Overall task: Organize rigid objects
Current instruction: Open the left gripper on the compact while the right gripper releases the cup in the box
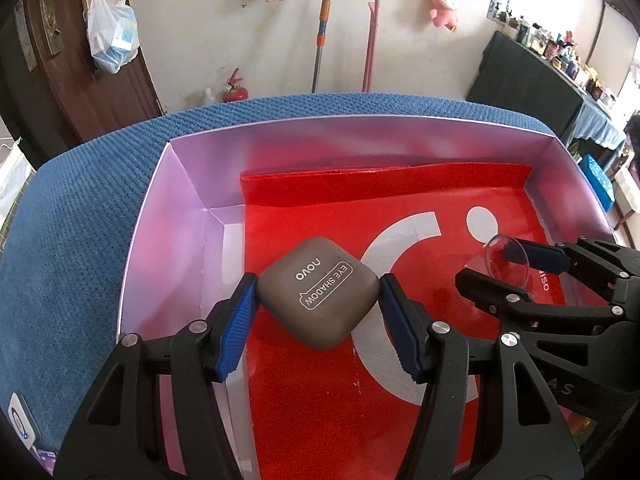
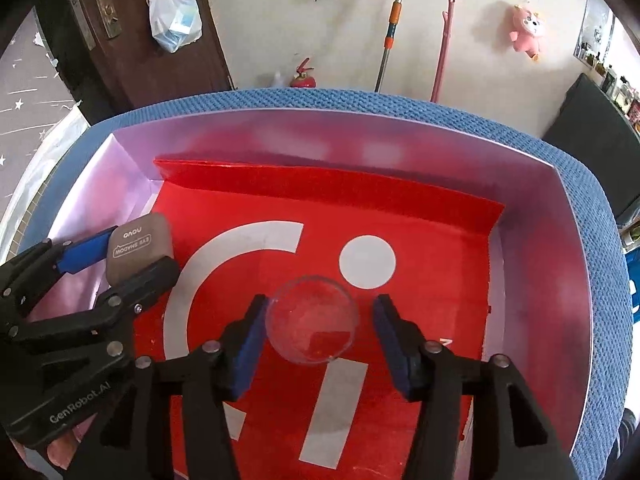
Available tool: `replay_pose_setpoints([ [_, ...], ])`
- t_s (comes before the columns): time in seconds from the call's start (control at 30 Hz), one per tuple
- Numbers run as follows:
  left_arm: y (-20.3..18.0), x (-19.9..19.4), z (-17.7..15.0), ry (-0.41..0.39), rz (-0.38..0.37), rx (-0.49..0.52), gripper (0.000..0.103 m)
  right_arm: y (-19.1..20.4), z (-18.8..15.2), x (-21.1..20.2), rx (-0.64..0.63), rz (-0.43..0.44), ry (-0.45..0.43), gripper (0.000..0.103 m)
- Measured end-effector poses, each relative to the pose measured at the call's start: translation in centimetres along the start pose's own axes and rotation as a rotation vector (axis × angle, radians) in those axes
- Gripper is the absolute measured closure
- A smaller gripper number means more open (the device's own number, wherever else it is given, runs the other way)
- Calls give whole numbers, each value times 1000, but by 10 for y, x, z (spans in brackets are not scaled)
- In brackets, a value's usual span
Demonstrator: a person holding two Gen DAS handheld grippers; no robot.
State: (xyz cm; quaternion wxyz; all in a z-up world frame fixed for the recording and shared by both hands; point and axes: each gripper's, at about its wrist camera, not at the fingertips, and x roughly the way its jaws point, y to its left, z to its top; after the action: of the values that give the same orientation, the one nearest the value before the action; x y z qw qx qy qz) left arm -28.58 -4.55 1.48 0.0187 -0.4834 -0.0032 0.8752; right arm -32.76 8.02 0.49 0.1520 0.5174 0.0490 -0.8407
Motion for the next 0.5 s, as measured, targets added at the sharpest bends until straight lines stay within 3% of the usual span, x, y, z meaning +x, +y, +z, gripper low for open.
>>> replay_pose_setpoints([
  [0.5,-11,-3,-6,3,48,30,36,-18,-4,-13,36,10,-46,32],
])
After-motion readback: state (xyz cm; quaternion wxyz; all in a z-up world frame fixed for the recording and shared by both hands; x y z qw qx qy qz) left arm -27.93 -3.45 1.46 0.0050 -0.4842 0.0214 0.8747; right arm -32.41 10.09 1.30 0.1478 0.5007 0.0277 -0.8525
